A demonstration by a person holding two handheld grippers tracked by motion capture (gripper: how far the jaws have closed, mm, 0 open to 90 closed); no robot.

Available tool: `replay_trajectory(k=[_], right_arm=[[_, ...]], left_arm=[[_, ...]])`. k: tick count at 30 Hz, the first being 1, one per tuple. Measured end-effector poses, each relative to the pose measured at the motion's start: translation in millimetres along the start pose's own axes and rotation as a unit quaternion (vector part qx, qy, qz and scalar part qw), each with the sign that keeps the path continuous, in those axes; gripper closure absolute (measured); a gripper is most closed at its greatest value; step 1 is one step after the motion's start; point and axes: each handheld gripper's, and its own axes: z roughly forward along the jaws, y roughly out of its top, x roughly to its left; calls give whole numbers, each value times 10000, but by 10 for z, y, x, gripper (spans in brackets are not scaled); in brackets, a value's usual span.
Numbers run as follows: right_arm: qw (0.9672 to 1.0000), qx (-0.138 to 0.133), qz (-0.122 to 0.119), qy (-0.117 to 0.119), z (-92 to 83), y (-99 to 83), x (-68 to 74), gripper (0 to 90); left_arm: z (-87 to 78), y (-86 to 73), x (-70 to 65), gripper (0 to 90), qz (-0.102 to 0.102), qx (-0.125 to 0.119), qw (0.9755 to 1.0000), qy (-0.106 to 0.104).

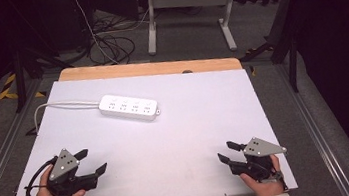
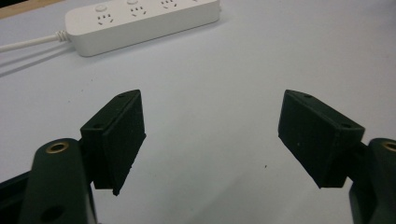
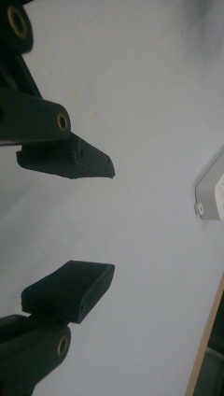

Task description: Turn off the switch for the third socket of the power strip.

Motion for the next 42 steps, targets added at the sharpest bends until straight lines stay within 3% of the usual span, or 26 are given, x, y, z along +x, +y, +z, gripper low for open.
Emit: replay_trajectory(k=[3, 9, 17, 25, 42], right_arm=[[10000, 21, -15, -13, 1, -1, 4, 471], [10000, 39, -68, 1, 6, 6, 21, 472], [10000, 49, -57, 21, 8, 2, 17, 471], [10000, 50, -32, 55, 10, 0, 21, 471], [9999, 62, -46, 98, 21, 0, 28, 472]], left_arm=[[-11, 56, 15, 234, 17, 73, 9999, -86], [-14, 217, 31, 242, -159, 90, 9996, -208], [37, 467, 62, 253, 21, 161, 9997, -169], [99, 674, 70, 252, -37, 162, 9995, -272], [231, 1010, 115, 253, 157, 281, 9993, -207]])
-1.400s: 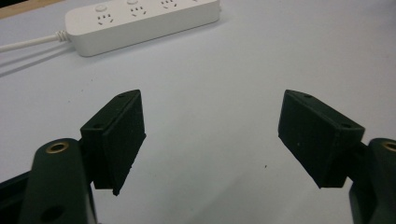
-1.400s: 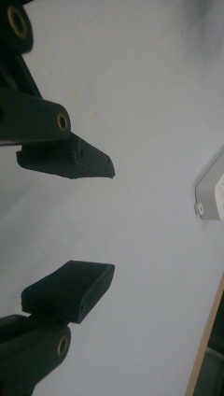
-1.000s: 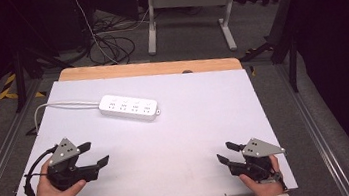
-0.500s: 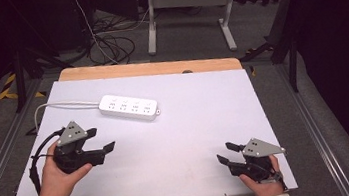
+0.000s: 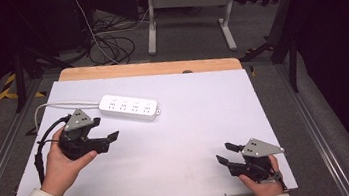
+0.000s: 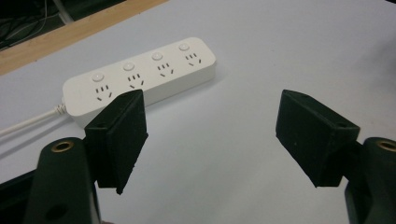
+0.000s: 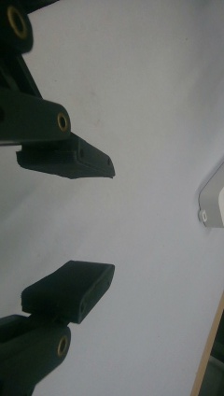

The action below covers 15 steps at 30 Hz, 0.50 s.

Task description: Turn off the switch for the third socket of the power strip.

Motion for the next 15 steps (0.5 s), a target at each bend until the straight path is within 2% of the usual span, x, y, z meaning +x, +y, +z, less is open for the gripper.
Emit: replay_trajectory(k=[7, 11, 13, 15], right_arm=[[10000, -3, 31, 15, -3, -5, -1, 472], [10000, -1, 24, 19, -1, -5, 0, 472], [10000, 0, 36, 20, -1, -5, -1, 471], [10000, 1, 71, 45, -2, -6, -5, 468]], left_arm=[[35, 107, -4, 264, 23, -54, 10000, 62], [74, 178, 10, 272, 52, 0, 9999, 89], [81, 197, 3, 292, 32, 1, 9999, 145], [94, 264, -12, 317, 120, 21, 9996, 256]])
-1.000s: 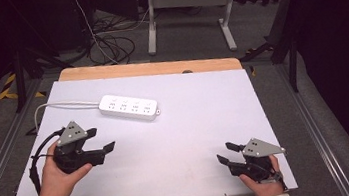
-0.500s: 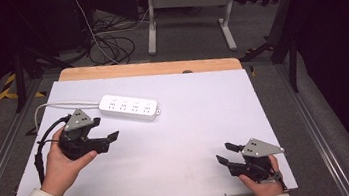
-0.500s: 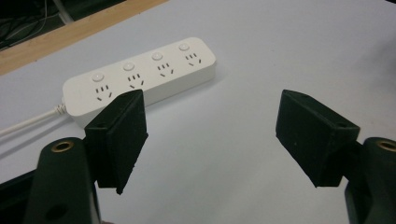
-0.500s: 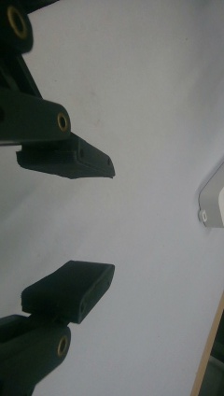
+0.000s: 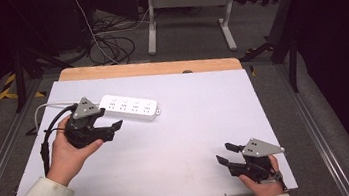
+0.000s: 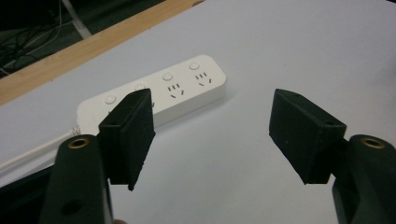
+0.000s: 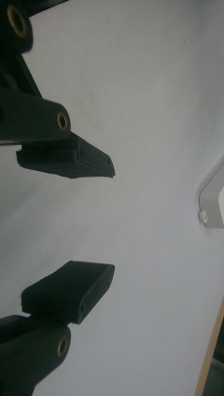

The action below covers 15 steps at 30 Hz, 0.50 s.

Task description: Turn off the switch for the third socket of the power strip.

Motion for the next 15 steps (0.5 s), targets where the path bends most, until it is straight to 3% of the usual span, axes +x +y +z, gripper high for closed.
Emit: replay_trajectory(k=[7, 9, 15], right_arm=[[10000, -22, 4, 13, -2, -1, 0, 468], [10000, -22, 0, 12, -5, -1, -1, 468], [9999, -4, 35, 110, 3, -2, -10, 469]], left_arm=[[86, 105, 5, 412, 69, 51, 10000, 11], [129, 134, 23, 479, 55, 39, 9999, -92], [323, 221, 73, 538, 16, 168, 9999, 4]])
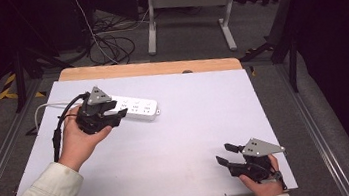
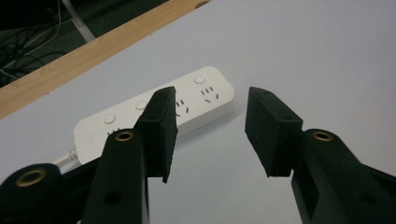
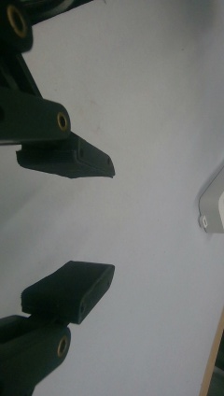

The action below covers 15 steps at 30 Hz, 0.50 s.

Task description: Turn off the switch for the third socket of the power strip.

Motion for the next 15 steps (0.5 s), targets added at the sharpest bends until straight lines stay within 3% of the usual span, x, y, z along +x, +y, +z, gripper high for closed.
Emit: replay_trajectory(k=[2, 5, 8, 15], right_arm=[[10000, 1, -5, 11, 1, 0, 2, 469], [10000, -8, -4, 19, -1, 0, 1, 469], [10000, -10, -1, 29, -2, -2, 0, 469], [10000, -18, -14, 56, 2, -4, 2, 470]], left_arm=[[71, 14, 23, 554, -72, 40, 10000, 28], [186, 24, 81, 660, -204, 132, 9996, -170], [292, 21, 130, 667, -370, 145, 9988, -273], [470, 6, 255, 725, -572, -140, 9976, -354]])
